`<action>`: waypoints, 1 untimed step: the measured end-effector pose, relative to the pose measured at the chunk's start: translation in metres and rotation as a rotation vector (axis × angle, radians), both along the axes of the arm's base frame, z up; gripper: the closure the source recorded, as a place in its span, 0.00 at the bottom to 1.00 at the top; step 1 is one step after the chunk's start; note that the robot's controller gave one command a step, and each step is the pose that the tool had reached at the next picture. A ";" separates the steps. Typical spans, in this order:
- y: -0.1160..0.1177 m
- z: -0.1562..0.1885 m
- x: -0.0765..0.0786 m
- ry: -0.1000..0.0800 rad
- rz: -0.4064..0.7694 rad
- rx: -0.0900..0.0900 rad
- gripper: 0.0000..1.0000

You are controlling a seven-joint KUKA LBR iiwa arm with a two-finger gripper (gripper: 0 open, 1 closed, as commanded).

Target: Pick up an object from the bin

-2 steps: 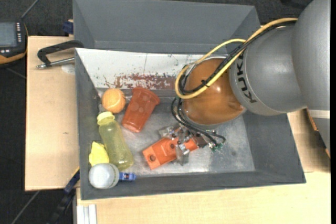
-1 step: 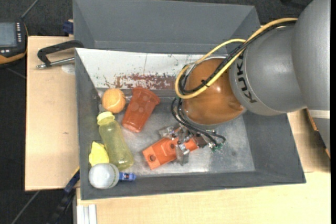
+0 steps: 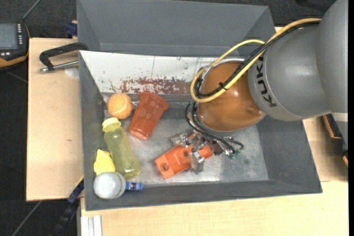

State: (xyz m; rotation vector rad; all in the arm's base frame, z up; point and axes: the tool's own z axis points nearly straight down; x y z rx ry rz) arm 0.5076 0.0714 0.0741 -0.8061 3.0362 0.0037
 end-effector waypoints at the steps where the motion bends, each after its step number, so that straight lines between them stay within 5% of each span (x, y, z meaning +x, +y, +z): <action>1: 0.007 0.010 0.022 -0.005 0.009 0.002 1.00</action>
Offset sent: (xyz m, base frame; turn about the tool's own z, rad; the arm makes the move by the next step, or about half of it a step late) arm 0.0000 0.0000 0.0000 0.0000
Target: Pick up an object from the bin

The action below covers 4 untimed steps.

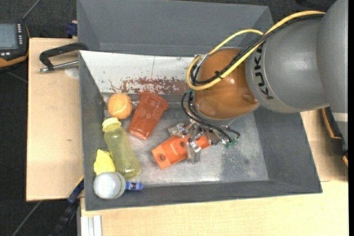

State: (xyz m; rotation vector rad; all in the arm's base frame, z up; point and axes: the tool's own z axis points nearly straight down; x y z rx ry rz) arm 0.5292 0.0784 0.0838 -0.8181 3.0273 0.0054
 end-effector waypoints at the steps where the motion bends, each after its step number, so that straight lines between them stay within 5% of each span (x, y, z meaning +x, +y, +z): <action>1: 0.000 0.000 0.000 0.000 0.000 0.000 1.00; 2: 0.004 -0.014 -0.031 0.002 -0.276 0.003 1.00; 4: 0.002 0.000 -0.023 -0.001 -0.262 0.005 1.00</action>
Offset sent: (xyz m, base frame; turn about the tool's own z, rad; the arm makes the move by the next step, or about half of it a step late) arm -0.0311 0.0033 -0.0138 0.2763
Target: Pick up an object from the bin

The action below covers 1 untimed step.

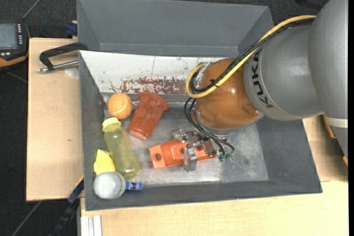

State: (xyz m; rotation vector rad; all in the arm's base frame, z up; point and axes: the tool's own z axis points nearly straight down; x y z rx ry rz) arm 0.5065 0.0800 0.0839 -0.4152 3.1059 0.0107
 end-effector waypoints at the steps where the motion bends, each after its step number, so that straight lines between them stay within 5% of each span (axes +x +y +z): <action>1: 0.003 0.029 0.004 -0.002 0.015 0.000 1.00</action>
Offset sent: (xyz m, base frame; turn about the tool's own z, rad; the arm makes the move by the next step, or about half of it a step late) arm 0.0095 0.0007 0.0413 -0.0204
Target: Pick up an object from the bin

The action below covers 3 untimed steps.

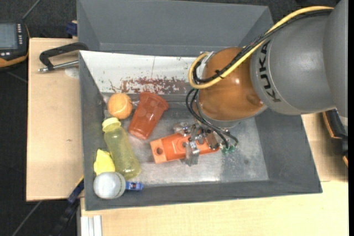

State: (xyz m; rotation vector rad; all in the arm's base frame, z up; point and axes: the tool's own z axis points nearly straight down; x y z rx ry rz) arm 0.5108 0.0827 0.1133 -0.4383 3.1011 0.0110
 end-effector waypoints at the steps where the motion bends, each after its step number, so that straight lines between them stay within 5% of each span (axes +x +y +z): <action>1: -0.001 0.013 0.007 -0.006 0.005 0.002 1.00; 2: -0.011 0.074 -0.005 -0.005 0.022 0.002 1.00; 3: -0.011 0.074 -0.005 -0.005 0.022 0.002 0.00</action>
Offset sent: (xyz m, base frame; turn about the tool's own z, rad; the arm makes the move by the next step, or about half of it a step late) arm -0.0065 -0.0113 0.0737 -0.0227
